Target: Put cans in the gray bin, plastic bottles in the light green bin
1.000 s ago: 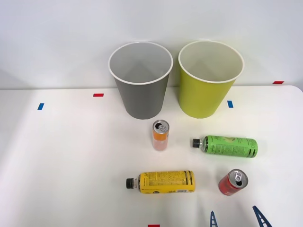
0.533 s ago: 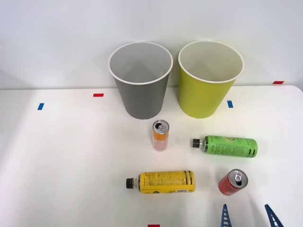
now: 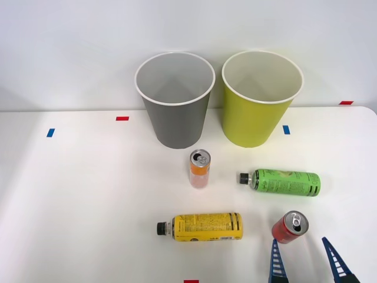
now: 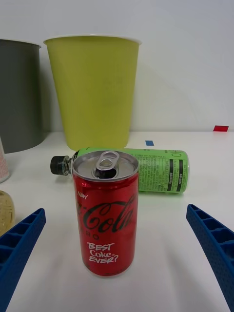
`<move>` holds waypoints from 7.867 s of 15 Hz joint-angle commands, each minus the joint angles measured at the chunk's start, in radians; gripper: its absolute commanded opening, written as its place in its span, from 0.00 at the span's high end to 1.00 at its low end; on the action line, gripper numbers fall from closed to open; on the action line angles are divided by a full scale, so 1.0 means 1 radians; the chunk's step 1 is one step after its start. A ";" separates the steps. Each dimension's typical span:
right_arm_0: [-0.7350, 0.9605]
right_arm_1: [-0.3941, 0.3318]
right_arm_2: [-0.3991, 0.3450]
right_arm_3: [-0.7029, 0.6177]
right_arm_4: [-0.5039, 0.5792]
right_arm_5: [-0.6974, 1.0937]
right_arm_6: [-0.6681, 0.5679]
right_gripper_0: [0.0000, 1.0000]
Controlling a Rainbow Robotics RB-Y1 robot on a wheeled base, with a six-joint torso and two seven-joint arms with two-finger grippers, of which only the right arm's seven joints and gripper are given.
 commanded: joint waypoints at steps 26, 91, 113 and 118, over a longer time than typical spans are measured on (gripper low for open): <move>-0.173 -0.025 -0.021 -0.025 -0.004 0.136 -0.023 1.00; -0.619 -0.170 -0.073 -0.564 0.008 0.929 -0.233 0.12; 0.094 0.004 -0.064 -0.568 0.097 0.549 -0.185 0.12; 0.069 0.123 -0.094 -0.393 0.277 0.381 -0.271 0.12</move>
